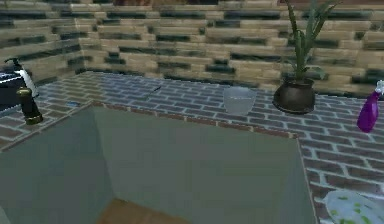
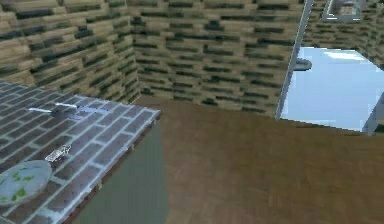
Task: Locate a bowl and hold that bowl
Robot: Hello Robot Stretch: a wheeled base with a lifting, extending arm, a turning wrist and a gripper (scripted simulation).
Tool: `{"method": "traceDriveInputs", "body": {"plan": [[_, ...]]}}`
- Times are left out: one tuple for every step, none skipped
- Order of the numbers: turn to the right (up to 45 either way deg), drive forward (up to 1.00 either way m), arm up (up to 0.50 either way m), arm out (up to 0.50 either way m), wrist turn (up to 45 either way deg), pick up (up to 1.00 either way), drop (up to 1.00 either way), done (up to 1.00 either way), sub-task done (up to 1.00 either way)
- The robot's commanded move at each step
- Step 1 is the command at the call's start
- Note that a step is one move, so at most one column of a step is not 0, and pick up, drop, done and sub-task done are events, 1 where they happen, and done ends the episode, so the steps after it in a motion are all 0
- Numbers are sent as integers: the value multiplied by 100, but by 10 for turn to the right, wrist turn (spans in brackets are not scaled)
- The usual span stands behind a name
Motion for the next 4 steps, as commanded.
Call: {"method": "traceDriveInputs", "body": {"plan": [[0, 25, 0, 0, 0, 0, 0, 0, 0], [-450, 0, 0, 0, 0, 0, 0, 0, 0], [-240, 0, 0, 0, 0, 0, 0, 0, 0], [0, 0, 50, 0, 0, 0, 0, 0, 0]]}}
